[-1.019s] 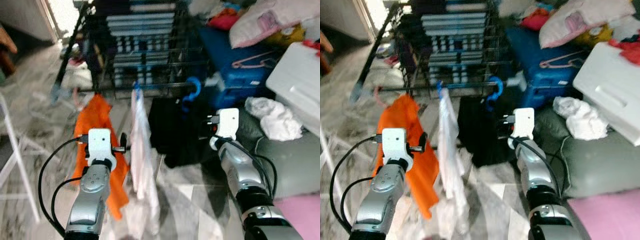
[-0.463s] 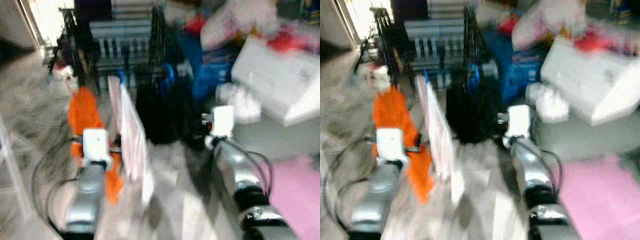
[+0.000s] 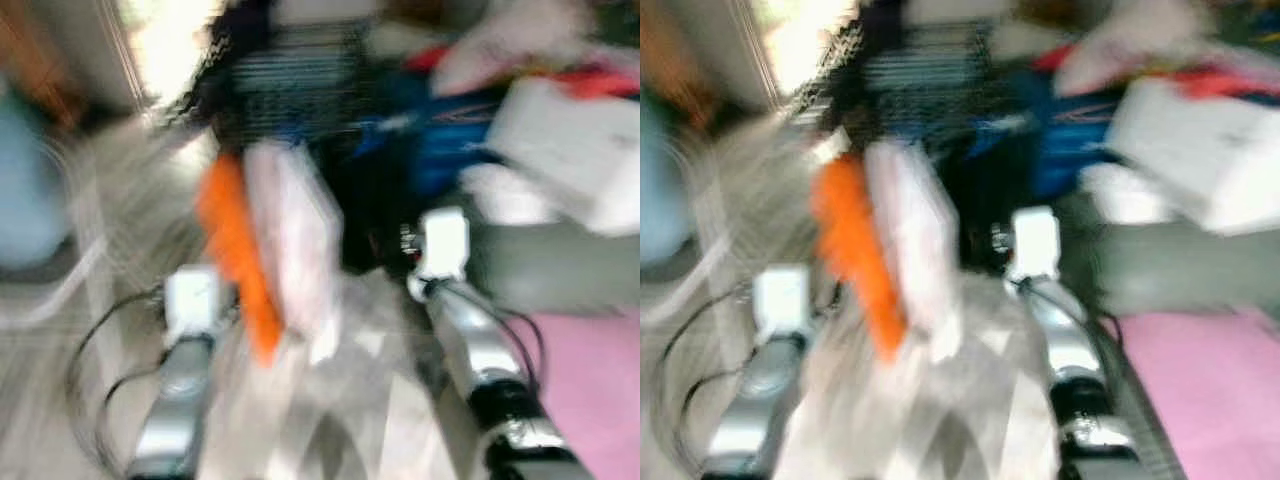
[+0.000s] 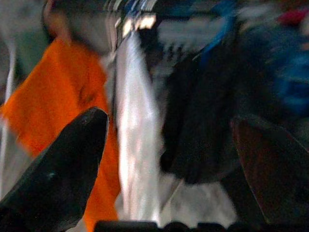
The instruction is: Hang hanger
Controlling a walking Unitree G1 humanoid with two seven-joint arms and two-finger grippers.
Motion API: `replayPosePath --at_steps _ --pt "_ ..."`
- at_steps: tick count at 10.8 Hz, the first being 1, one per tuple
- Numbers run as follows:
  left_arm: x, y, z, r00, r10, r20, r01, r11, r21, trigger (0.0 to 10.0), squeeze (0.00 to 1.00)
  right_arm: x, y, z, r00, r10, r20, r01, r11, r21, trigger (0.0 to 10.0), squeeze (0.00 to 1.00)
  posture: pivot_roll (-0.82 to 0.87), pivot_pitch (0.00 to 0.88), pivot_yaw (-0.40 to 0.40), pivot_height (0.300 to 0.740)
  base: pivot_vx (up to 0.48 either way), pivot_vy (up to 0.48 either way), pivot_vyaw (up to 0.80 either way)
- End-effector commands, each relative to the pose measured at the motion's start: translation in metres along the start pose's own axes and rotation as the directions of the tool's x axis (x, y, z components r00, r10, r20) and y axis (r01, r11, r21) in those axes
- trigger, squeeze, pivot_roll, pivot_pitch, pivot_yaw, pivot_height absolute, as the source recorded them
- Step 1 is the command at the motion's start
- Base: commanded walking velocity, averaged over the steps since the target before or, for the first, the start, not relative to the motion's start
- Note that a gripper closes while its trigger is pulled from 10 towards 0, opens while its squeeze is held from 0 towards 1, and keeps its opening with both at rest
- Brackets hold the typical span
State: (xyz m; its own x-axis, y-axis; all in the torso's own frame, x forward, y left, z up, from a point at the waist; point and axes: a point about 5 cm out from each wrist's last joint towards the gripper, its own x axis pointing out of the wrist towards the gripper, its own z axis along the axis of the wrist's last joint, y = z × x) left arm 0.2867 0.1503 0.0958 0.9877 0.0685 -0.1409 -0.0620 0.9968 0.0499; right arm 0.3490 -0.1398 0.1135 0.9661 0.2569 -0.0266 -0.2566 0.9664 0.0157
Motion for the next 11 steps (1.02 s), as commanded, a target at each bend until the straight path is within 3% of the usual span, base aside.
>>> replayPosePath --at_steps 1,8,10,11 --pt "0.000 0.008 0.003 1.000 0.024 0.014 -0.024 1.000 0.010 10.0 0.00 0.007 0.008 0.014 0.999 0.028 0.046 -0.028 1.000 0.000 10.0 0.00 0.04 0.000 0.000 0.740 0.000 0.000 0.80" --pt "-0.002 0.014 0.001 0.999 0.042 0.029 -0.043 0.999 0.026 10.0 0.00 0.006 0.012 0.013 0.998 0.039 0.042 -0.040 0.999 0.029 10.0 0.00 0.04 0.002 -0.001 0.740 0.000 0.000 0.80" --pt "-0.005 0.027 -0.010 0.997 0.075 0.002 -0.075 0.995 0.068 10.0 0.00 0.002 0.007 -0.005 0.999 -0.018 -0.047 0.023 0.995 0.100 10.0 0.00 0.04 0.002 -0.003 0.740 0.000 0.000 0.00" --pt "-0.008 0.036 -0.021 0.995 0.083 -0.061 -0.079 0.995 0.054 10.0 0.00 -0.001 0.004 -0.019 0.990 -0.034 -0.136 0.047 0.994 0.099 10.0 0.00 0.04 0.000 0.000 0.740 0.000 0.000 0.00"
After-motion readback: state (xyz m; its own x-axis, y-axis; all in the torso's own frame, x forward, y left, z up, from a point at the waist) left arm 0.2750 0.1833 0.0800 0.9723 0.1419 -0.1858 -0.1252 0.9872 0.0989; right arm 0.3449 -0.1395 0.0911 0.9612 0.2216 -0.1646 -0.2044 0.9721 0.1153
